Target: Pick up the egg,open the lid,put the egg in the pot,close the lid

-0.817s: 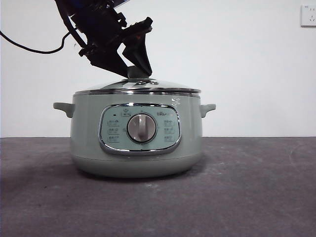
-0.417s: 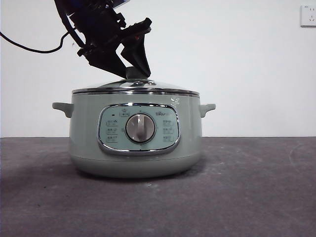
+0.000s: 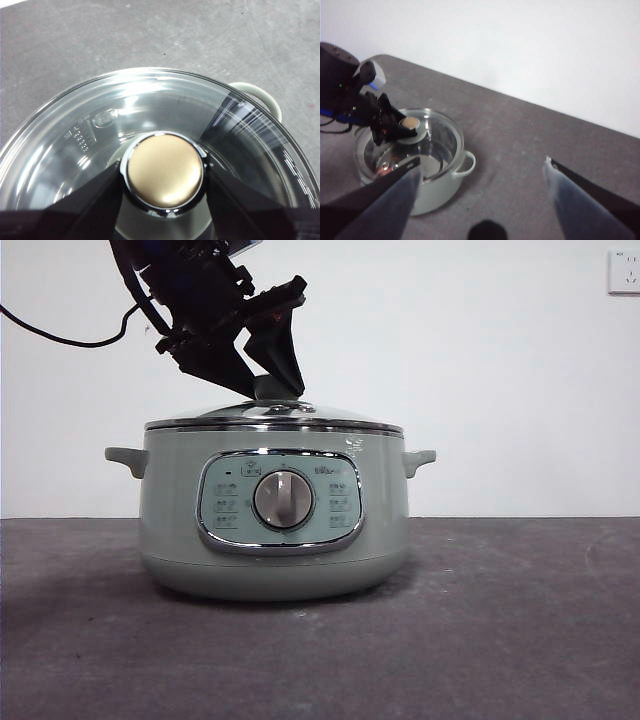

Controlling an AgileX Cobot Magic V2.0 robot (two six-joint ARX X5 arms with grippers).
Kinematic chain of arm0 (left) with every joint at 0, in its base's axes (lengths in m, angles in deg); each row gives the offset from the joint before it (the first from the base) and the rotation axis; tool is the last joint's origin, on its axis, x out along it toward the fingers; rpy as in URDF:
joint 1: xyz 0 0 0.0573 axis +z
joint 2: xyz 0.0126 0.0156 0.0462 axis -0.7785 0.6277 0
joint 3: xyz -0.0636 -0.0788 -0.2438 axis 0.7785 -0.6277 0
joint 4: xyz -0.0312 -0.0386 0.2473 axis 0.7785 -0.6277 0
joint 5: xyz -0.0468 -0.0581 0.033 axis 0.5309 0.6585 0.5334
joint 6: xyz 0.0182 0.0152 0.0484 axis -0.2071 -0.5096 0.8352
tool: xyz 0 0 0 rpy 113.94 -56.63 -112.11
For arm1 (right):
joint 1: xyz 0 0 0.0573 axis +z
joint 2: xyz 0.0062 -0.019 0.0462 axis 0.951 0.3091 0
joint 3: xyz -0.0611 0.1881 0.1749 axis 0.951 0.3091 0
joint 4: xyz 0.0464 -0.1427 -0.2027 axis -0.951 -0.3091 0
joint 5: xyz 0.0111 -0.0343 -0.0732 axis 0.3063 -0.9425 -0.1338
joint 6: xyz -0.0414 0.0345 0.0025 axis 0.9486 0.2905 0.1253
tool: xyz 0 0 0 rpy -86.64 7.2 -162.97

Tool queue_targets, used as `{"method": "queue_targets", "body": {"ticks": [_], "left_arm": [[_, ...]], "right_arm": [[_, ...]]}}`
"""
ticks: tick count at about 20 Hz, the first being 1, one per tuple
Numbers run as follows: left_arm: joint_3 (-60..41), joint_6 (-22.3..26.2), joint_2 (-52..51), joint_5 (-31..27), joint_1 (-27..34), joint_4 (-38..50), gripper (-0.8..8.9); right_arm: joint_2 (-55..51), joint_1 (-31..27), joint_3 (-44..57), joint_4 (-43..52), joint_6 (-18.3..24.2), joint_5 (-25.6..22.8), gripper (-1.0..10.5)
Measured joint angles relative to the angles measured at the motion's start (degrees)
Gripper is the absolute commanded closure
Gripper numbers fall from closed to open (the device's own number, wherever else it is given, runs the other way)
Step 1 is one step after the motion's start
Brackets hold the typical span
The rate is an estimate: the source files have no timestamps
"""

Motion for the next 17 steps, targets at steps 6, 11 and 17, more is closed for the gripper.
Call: {"method": "queue_targets", "body": {"ticks": [6, 11, 17], "left_arm": [[-0.1, -0.1, -1.5, 0.0, 0.0, -2.9, 1.81], [-0.1, -0.3, -5.5, 0.0, 0.1, -5.7, 1.81], [-0.1, -0.3, -14.4, 0.2, 0.1, -15.0, 1.84]], "right_arm": [[0.4, 0.0, 0.0, -3.6, -0.7, 0.0, 5.4], [1.5, 0.0, 0.0, -7.4, -1.6, 2.7, 5.4], [3.7, 0.0, 0.0, -11.7, -3.0, 11.1, 5.4]]}}
